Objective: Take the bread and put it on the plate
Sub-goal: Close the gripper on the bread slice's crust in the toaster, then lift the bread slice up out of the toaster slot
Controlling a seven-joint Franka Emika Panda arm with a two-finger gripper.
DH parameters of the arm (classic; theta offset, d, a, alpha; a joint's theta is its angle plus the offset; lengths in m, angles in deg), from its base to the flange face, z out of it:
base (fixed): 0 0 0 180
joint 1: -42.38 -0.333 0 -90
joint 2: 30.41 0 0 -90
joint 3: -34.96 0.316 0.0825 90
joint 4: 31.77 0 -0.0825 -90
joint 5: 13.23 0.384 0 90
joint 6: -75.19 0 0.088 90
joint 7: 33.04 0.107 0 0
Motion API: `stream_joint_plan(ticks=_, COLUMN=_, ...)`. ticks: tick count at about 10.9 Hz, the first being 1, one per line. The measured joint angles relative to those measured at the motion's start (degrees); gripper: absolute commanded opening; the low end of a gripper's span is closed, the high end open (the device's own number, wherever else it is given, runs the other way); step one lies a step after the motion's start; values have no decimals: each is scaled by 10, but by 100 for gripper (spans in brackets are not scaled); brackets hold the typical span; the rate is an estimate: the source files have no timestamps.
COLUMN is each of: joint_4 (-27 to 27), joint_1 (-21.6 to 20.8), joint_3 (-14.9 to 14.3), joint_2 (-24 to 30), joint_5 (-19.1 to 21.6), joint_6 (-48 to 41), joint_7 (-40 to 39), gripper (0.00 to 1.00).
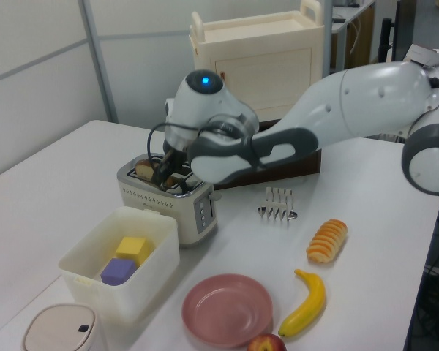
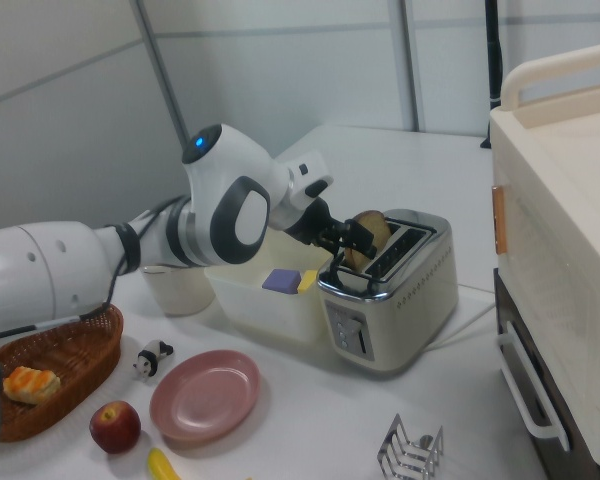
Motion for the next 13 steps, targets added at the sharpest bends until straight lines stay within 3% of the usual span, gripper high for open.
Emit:
stream_joint_plan(ticks=1, joint_4=6, joint_1=-2, joint_3=0, joint_2=-9, joint_5=-16, joint_6=7, joint_7=15, gripper=37)
stream_joint_plan(ticks=2, joint_4=11, joint_1=-3, joint_3=0, joint_2=-14, joint_5=-30, joint_6=7, joint_7=26, gripper=6)
stream_joint_plan(ticks=3, joint_4=17, joint_1=-5, joint_3=0, joint_2=-17, joint_5=-43, joint_6=7, joint_7=34, gripper=0)
stream_joint_plan(ticks=9, joint_4=48, joint_1=0, joint_3=-2, joint_2=2, joint_5=-45, joint_6=8, joint_7=77, gripper=0)
stream_joint_plan(ticks=13, joint_4=48, joint_1=4, joint_3=-3, joint_2=96, joint_5=42, joint_6=-50, joint_7=79, gripper=0)
